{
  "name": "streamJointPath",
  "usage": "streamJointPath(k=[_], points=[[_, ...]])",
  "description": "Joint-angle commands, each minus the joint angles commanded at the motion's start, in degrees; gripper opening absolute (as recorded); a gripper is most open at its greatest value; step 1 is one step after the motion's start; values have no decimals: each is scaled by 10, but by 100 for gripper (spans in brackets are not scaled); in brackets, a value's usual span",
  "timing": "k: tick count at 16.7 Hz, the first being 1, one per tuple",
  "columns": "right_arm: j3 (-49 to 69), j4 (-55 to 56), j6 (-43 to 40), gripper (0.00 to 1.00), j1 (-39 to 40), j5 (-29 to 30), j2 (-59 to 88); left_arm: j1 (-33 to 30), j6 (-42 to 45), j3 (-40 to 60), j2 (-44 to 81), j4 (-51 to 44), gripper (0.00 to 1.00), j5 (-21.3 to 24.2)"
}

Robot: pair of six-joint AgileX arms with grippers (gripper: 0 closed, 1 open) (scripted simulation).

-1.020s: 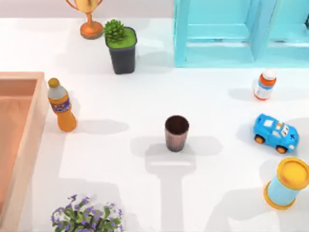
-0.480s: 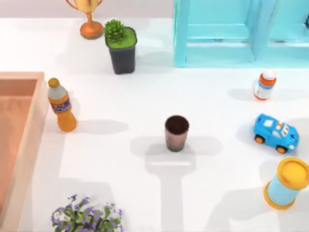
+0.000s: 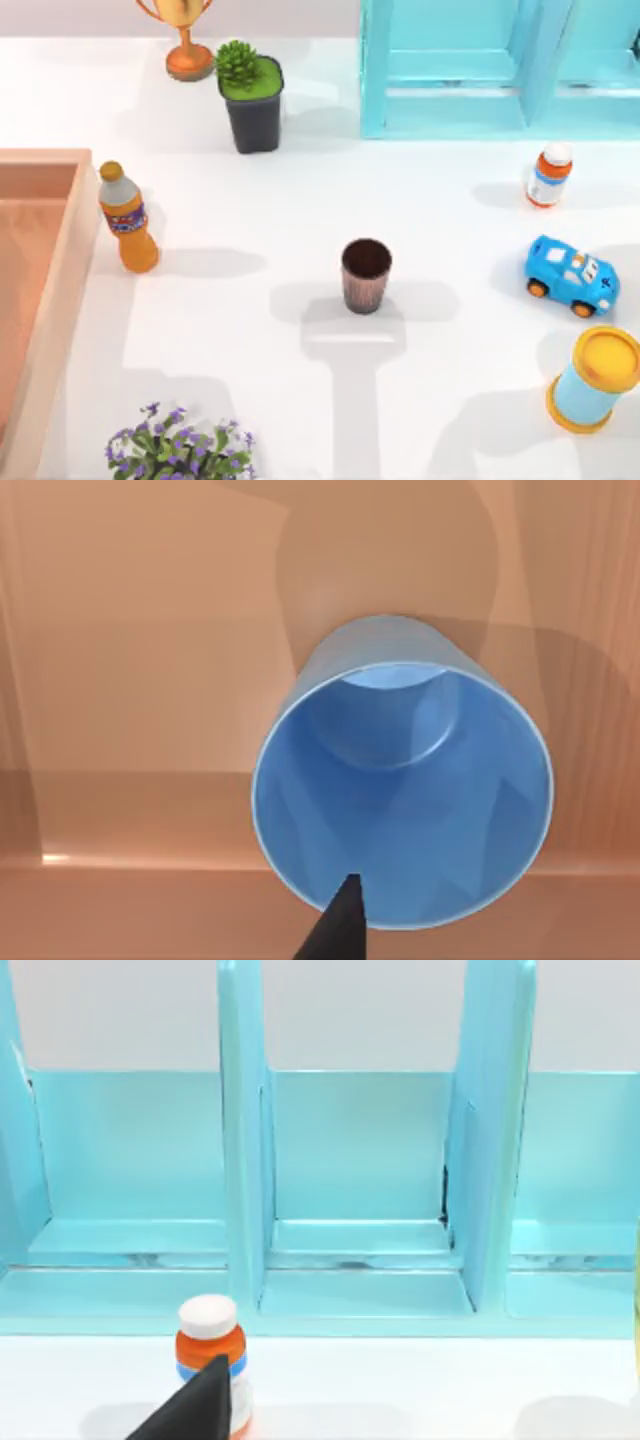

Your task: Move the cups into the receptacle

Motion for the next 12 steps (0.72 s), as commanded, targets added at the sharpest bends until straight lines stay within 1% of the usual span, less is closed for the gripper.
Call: streamJointPath(k=[1, 2, 12], points=[[0, 0, 0, 100, 0, 0, 0, 0, 0, 0, 0, 0, 98, 0], [0, 0, 0, 100, 0, 0, 0, 0, 0, 0, 0, 0, 100, 0], [0, 0, 0, 100, 0, 0, 0, -2, 1, 9, 1, -9, 100, -2]])
